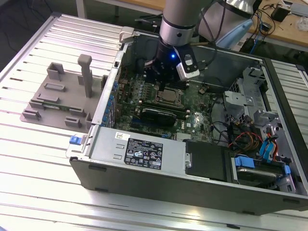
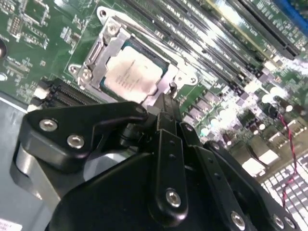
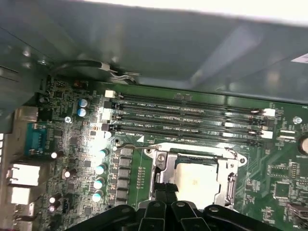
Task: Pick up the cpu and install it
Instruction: 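Close the cpu cover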
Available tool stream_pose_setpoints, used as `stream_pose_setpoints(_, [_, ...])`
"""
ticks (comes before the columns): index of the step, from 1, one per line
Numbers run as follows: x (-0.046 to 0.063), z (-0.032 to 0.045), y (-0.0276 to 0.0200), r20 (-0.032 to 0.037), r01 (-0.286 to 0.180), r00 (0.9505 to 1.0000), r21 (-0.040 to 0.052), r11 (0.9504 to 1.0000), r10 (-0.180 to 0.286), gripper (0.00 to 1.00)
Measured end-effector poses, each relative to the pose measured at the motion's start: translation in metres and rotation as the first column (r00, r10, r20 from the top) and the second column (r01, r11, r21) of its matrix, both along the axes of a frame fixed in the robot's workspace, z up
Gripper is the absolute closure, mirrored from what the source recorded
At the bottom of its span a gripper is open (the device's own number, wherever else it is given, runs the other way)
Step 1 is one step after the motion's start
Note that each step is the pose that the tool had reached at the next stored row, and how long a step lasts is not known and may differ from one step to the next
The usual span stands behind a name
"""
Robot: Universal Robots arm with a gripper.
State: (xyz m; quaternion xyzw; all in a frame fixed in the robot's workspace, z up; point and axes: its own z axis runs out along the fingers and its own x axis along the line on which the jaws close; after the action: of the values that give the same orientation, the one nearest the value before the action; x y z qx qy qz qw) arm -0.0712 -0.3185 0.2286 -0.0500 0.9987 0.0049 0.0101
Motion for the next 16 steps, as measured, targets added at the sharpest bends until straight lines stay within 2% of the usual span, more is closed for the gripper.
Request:
stream_pose_setpoints(5, [0.018, 0.0001, -0.0006, -0.0059, 0.0, 1.0, -0.0002, 1.0, 0.0, 0.89])
stream_pose_setpoints(8, [0.04, 0.0001, -0.001, -0.0148, 0.0, 0.9999, -0.0001, 1.0, 0.0, 0.89])
stream_pose_setpoints(11, [0.042, 0.003, -0.001, -0.0159, 0.0, 0.9999, -0.0003, 1.0, 0.0, 0.89])
stream_pose_setpoints(16, [0.042, 0.0179, -0.001, -0.0159, 0.0, 0.9999, -0.0002, 1.0, 0.0, 0.89])
